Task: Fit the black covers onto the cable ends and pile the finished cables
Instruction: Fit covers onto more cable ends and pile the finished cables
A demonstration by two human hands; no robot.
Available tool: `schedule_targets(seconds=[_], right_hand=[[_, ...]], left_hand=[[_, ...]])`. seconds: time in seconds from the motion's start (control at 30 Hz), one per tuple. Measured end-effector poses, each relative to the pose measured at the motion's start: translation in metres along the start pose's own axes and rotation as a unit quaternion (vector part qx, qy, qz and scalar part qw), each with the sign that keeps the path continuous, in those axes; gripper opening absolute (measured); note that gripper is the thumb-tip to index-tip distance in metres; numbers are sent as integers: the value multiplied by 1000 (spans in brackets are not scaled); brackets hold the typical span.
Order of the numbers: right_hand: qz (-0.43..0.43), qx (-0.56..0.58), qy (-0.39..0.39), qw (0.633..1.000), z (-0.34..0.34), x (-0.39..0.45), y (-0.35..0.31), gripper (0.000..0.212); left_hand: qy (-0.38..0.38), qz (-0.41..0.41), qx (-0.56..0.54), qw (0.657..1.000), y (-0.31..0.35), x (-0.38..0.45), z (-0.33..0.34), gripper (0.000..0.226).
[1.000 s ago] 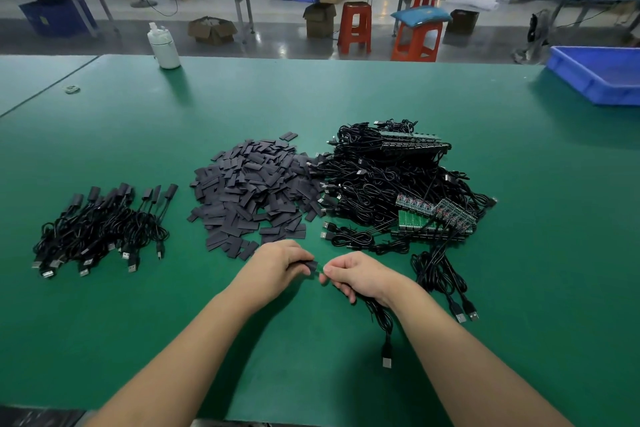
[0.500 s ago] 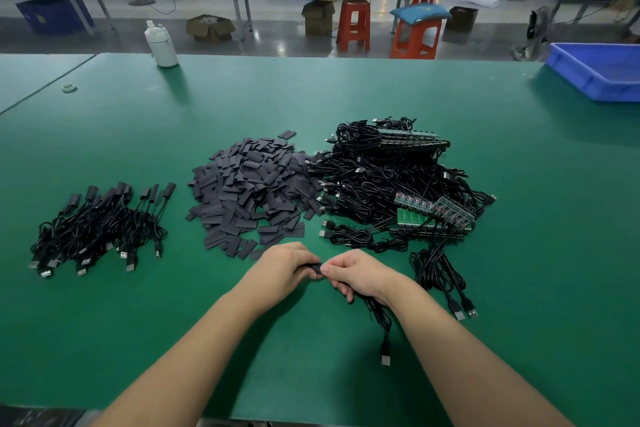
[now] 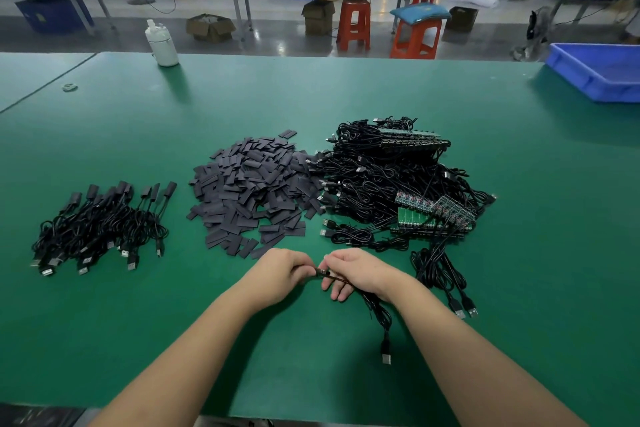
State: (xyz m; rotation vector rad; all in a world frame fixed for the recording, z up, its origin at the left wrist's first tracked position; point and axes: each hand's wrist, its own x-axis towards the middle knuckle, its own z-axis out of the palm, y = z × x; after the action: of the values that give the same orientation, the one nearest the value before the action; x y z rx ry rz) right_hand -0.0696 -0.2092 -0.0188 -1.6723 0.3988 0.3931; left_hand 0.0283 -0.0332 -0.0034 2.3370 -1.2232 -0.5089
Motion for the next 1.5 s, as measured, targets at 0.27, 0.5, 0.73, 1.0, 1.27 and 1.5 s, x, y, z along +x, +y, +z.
schedule_targets(seconds=[0.27,0.5,0.73,1.0,1.27,1.5], right_hand=[[-46,-197,20,979,2,2,-4,21],[-32,-217,40,975,5,6,1,24],[-30,-213,45,976,4,5,3,24],[-27,-133,39,990,3,3,3,24],[-35,-141,37,989,0,2,5,25],[-27,-192,43,980,0,0,1,27]], left_hand=[[1,-32,-101,994,-11,-2,-3,11],[29,52,102,993,-13,-7,1,28],[23,86,131,987,-9,-10,8,27],[30,73,128,989,-5,-7,8,24],[35,65,104,992,-3,-4,8,23],[29,72,105,991,-4,-2,10,22]])
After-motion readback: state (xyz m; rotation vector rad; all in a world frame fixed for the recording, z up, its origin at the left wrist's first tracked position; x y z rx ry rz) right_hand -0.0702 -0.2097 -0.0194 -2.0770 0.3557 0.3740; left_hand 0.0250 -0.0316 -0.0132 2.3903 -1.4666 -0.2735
